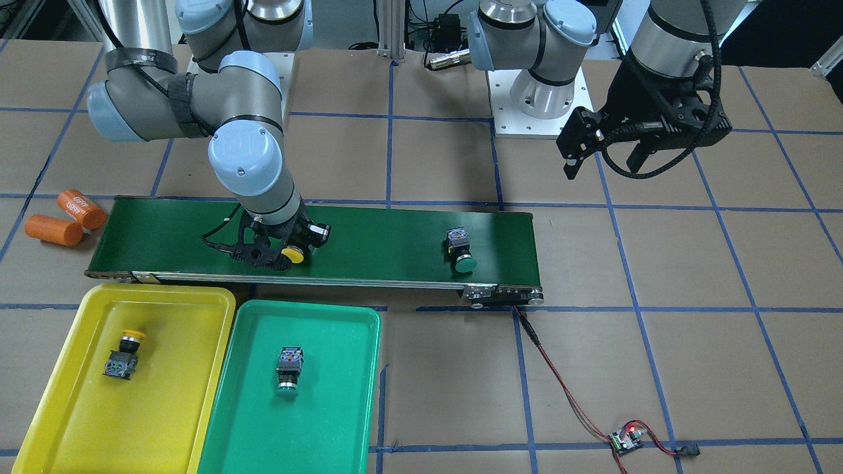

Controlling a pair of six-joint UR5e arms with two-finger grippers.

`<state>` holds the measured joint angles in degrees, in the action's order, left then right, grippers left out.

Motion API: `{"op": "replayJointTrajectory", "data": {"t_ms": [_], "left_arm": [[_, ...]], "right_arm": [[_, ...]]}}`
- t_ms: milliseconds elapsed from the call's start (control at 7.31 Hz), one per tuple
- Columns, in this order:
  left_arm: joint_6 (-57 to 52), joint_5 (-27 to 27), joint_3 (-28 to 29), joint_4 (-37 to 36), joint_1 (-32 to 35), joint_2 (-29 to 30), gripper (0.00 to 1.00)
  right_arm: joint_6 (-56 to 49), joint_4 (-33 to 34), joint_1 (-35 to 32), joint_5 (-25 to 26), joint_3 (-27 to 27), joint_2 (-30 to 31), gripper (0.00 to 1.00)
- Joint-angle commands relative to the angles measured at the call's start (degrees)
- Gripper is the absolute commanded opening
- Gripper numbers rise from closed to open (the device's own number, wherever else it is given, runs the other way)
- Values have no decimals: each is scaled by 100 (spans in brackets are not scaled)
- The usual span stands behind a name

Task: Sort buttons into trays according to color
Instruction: 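Carry the yellow button to the yellow tray with right while left rises away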

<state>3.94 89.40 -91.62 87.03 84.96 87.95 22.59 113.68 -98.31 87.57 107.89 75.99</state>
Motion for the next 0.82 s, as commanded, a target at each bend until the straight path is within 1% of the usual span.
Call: {"op": "replayJointTrajectory", "data": {"t_ms": [0,137,274,411,547,684], "left_arm": [[-42,660,311,182,605,65,100],[-199,579,155,183,696,-153,100],[-479,370,66,114,471,-207,100],[-264,455,126,174,373,-382,100],[-305,429,144,114,102,-427,100],[-315,333,188,87,-379,-262,100]], "right_arm": [[-105,-406,267,153,-546,100,0],[-706,-504,660,181,-837,65,0],[-1608,-418,1160,329,-953,-57,0],[-2079,-113,1583,391,-997,-284,0],[-2414,308,1761,470,-1067,-582,0],[-2565,765,1824,584,-1199,-933,0]]}}
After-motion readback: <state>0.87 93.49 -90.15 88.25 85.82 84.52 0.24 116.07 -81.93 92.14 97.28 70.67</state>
